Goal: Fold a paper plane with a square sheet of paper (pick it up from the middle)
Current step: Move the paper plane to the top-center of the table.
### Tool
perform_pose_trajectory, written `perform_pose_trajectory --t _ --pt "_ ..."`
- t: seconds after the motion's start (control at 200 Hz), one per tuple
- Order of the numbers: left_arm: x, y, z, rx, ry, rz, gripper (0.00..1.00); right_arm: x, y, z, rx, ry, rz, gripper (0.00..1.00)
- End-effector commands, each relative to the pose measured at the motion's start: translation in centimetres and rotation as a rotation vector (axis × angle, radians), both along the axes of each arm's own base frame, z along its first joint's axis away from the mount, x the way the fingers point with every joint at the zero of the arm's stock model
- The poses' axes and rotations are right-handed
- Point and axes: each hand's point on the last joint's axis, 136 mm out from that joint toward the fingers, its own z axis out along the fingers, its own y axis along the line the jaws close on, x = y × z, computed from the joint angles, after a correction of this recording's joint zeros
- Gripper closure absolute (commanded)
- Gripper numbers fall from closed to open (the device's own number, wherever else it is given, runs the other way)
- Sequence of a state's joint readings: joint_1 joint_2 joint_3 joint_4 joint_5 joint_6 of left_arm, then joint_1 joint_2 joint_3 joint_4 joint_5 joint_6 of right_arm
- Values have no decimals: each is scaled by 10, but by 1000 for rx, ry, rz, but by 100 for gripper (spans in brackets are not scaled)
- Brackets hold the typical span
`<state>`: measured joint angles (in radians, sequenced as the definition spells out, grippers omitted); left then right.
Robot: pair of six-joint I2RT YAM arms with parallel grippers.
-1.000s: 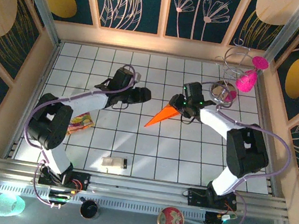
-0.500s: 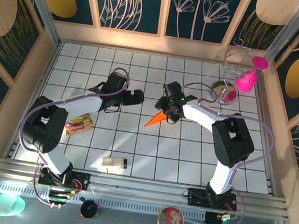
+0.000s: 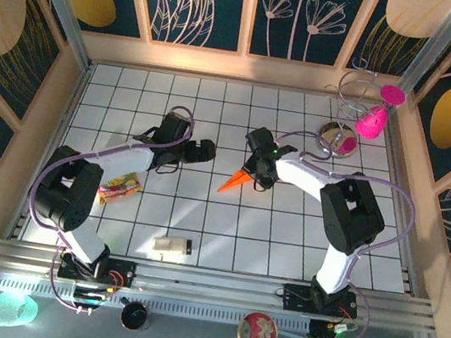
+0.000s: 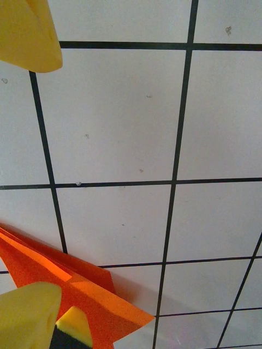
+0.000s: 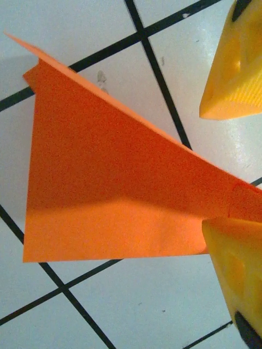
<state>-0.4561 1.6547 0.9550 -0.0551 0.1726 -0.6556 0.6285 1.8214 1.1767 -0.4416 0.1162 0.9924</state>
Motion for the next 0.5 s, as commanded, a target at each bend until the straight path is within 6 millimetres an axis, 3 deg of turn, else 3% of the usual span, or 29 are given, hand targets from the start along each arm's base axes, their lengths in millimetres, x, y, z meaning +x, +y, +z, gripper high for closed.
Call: perform_pose_trajectory --t 0.0,0.491 --pt "5 -2 -3 -6 2 0 2 -7 -5 4 -11 -9 -25 55" --pt "4 -3 -12 -6 28 1 2 -12 -6 3 7 -1 -30 76"
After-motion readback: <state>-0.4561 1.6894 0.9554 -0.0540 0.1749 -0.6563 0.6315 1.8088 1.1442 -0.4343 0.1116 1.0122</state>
